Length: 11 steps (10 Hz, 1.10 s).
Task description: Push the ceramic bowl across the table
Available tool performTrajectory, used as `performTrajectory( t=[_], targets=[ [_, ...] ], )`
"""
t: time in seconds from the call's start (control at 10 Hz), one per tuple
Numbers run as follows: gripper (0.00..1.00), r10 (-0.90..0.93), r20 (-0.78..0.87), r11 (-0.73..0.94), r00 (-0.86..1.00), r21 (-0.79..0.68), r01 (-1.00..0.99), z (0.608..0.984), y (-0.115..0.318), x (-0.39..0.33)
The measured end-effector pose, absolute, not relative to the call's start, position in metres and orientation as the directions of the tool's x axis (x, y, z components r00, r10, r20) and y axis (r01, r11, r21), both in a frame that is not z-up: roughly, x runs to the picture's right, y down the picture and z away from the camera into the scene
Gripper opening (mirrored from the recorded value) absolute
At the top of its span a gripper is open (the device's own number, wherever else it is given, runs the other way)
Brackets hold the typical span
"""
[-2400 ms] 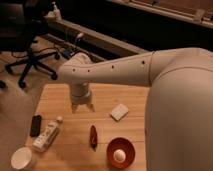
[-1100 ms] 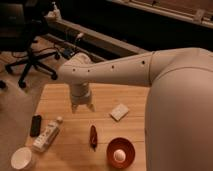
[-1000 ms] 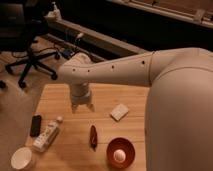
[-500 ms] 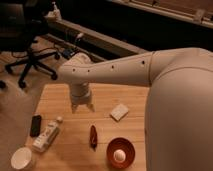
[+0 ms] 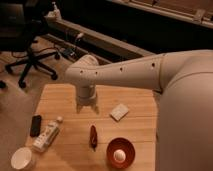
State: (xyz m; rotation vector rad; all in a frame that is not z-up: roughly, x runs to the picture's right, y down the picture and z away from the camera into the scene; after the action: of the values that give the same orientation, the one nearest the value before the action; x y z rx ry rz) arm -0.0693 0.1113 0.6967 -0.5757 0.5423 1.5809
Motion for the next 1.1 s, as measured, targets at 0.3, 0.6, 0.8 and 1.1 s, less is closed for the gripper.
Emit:
performTrajectory(
  t=[0.3, 0.6, 0.8, 1.1],
  targets=[
    [0.65, 0.754, -0.636, -0.167, -0.163, 0.055, -0.984, 0.678, 0.134, -0.025],
    [0.65, 0.767, -0.593, -0.23, -0.245, 0.103, -0.968, 0.653, 0.166, 0.02],
    [0.65, 0.789, -0.545, -0.26, -0.282, 0.12, -0.958, 0.64, 0.179, 0.041],
    [0.65, 0.805, -0.487, -0.313, -0.339, 0.136, -0.94, 0.628, 0.18, 0.059]
  ],
)
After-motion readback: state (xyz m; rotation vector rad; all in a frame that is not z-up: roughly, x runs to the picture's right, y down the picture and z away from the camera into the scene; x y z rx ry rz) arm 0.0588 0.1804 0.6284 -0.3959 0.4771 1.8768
